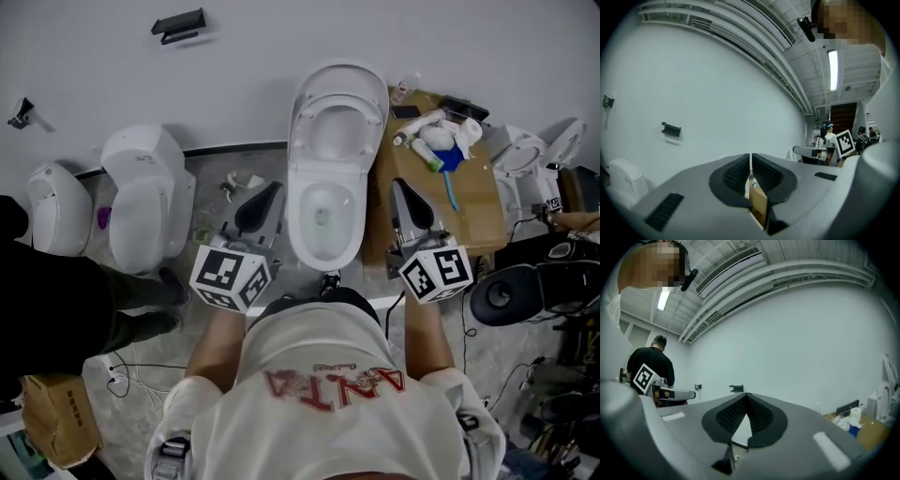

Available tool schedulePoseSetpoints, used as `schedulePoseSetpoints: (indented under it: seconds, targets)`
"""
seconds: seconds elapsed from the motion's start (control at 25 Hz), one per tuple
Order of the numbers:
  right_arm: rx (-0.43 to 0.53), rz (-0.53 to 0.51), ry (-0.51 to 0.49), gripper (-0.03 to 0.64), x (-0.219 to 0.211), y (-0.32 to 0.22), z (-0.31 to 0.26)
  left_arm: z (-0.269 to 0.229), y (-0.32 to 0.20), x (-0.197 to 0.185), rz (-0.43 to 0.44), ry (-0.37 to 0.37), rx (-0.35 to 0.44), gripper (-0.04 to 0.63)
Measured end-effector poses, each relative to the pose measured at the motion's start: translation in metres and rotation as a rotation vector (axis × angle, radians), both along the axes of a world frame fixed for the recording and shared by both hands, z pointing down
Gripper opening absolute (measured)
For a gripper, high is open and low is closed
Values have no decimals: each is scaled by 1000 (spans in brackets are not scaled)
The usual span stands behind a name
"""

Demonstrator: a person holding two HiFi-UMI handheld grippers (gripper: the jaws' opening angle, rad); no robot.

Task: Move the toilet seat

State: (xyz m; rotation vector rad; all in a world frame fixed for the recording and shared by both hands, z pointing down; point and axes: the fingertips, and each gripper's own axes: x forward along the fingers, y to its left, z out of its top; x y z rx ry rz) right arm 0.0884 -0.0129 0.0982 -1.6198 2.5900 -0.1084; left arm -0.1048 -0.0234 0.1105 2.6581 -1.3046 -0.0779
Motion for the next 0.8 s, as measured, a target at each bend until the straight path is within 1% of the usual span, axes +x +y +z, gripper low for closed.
schedulePoseSetpoints:
  seconds: [0.2, 0.52, 0.8]
  targets:
    - [8, 8, 5, 2, 2, -1, -4, -5, -7, -2, 2, -2, 15, 23]
    - [3, 15, 8, 2, -1, -8, -3, -3, -13, 4, 25, -15, 13, 23]
    - [4, 14, 14, 2, -5, -10, -3, -6, -15, -1, 28, -20, 17, 23]
